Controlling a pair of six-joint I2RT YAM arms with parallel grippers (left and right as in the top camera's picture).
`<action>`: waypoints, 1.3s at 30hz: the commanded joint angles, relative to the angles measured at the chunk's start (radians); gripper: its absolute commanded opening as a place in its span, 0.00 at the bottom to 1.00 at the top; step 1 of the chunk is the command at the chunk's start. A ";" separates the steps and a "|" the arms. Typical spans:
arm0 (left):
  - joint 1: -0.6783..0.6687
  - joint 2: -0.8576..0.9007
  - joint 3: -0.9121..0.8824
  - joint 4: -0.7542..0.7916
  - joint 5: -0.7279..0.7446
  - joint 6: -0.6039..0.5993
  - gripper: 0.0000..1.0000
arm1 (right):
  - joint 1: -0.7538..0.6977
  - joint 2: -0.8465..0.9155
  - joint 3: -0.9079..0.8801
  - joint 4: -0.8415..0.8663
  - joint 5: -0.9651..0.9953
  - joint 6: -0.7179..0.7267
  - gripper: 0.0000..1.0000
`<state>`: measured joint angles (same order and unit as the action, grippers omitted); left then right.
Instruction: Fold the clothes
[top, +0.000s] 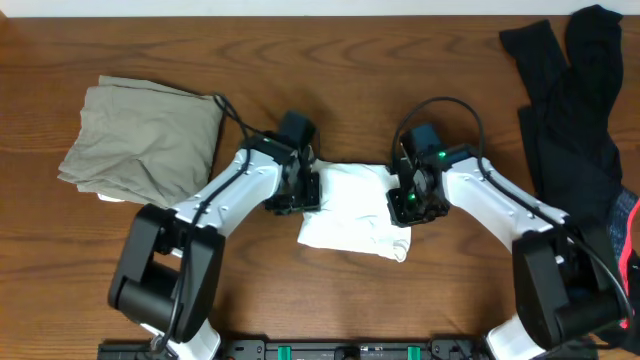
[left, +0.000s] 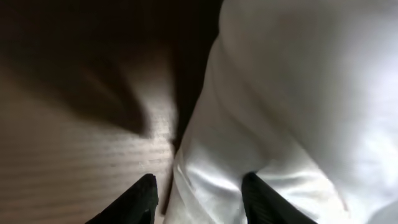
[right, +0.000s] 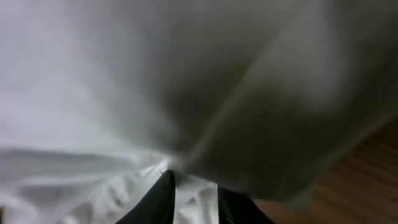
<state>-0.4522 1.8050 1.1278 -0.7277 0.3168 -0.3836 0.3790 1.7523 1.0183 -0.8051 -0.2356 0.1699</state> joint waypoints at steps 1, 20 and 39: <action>-0.027 0.015 -0.001 -0.042 0.016 0.019 0.47 | 0.006 0.025 -0.007 0.017 0.082 0.054 0.22; -0.126 -0.047 -0.001 -0.319 -0.021 0.005 0.29 | 0.006 0.009 0.028 0.369 0.138 0.043 0.32; 0.068 -0.234 0.000 0.201 -0.274 0.165 0.72 | 0.053 -0.312 0.075 0.038 0.048 0.045 0.29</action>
<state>-0.4210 1.5253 1.1278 -0.5705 0.0452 -0.2756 0.4103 1.3991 1.1156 -0.7528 -0.1524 0.1703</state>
